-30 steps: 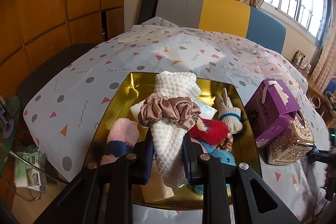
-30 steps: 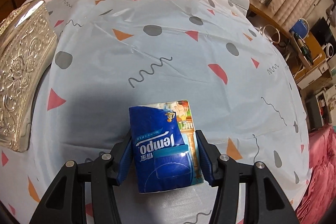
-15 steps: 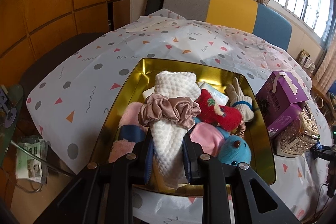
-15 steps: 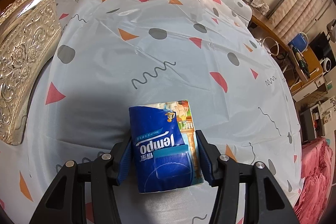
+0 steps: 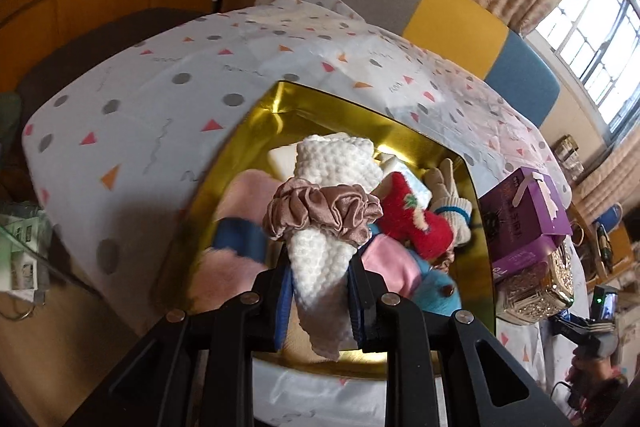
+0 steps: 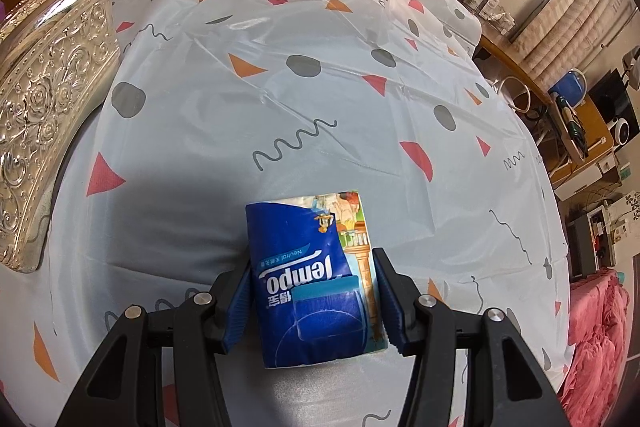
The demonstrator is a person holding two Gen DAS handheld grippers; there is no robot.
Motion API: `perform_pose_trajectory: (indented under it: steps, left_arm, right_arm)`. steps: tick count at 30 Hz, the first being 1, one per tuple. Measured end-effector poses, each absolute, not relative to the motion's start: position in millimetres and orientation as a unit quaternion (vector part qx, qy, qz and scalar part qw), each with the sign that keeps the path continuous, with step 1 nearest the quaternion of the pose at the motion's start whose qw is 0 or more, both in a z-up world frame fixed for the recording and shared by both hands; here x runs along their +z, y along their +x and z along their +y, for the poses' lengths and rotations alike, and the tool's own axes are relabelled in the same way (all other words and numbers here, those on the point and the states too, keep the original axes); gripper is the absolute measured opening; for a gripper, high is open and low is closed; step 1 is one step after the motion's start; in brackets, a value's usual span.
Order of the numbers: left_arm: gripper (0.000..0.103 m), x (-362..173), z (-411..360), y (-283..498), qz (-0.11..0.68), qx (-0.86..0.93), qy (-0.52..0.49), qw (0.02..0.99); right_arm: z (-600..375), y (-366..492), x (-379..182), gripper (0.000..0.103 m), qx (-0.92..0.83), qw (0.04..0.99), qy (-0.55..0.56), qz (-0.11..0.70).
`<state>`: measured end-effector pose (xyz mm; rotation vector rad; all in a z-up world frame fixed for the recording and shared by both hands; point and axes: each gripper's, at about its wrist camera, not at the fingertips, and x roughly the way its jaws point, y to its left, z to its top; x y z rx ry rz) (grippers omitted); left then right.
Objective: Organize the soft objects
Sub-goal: 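Lower the waffle towel into the gold tray and open the left tool, then carry the blue tissue pack with the right tool into the gold tray and release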
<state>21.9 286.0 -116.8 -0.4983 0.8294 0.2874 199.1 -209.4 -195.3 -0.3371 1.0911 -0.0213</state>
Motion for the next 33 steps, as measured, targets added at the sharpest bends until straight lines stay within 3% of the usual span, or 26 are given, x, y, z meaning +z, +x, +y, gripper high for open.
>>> perform_pose_trajectory:
  steps: [9,15,33]
  left_arm:
    - [0.031,-136.1,295.6,92.2,0.426,0.153,-0.23,0.861]
    - [0.063,-138.5,294.9,86.8,0.421,0.18,-0.209,0.864]
    - [0.074,-100.6,230.1,42.0,0.384,0.143,-0.117,0.904]
  right_arm:
    - [-209.6,199.2,-195.5,0.055,-0.01,0.841,-0.159,0.516]
    - [-210.0,199.4,-195.5,0.055,-0.01,0.841,-0.157,0.517]
    - [-221.9,208.5,-192.0,0.055,-0.016,0.835,-0.09,0.543]
